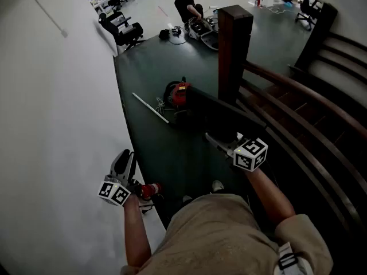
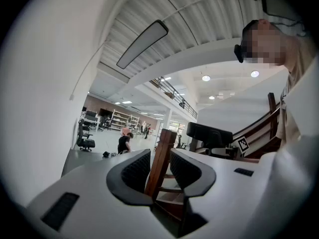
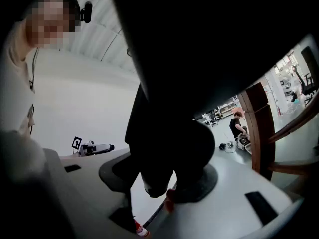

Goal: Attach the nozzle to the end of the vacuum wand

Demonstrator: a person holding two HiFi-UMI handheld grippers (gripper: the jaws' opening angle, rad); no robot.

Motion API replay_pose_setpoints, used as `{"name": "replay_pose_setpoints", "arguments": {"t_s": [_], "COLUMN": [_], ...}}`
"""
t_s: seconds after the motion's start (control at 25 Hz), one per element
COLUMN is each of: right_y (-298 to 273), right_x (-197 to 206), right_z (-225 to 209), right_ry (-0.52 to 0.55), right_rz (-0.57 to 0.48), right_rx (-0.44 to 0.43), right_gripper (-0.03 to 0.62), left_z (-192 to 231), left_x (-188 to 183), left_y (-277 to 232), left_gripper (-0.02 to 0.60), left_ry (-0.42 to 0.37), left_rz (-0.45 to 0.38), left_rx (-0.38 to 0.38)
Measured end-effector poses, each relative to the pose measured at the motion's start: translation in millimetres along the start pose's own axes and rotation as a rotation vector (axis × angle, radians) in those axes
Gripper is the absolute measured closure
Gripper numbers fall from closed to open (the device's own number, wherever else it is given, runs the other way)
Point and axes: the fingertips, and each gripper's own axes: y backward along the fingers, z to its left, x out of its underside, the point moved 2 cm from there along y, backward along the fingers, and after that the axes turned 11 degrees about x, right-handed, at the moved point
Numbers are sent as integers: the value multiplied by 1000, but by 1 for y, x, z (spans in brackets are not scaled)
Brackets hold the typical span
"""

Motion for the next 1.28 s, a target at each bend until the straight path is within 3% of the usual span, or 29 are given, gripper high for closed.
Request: {"name": "replay_pose_setpoints", "arguments": {"t_s": [0.4,0.6,0.72,0.88,1.28], "right_y": [19,12,9,3,8], "right_x": [-4,8,16,20,31], "right_z": [-42,-57,-65,-68,-54], "right_ry": [23,-24,15,49,-44], "right_rz": [16,125,166,158,118], "right_rx": [-46,-70,-63,-66,-108], "right_gripper": [401,401,401,401,401], "left_z": [-31,-41,-50,-49,-59], "left_x": [0,16,24,22,20], "left_y": [-47,-63,-73,-82,-85], "left_gripper": [449,449,449,449,449], "left_ry": [-14,15,20,8,1], "left_rz": [-3,24,53,56,63], "left_rx": [-26,-20,-13,-5,5]}}
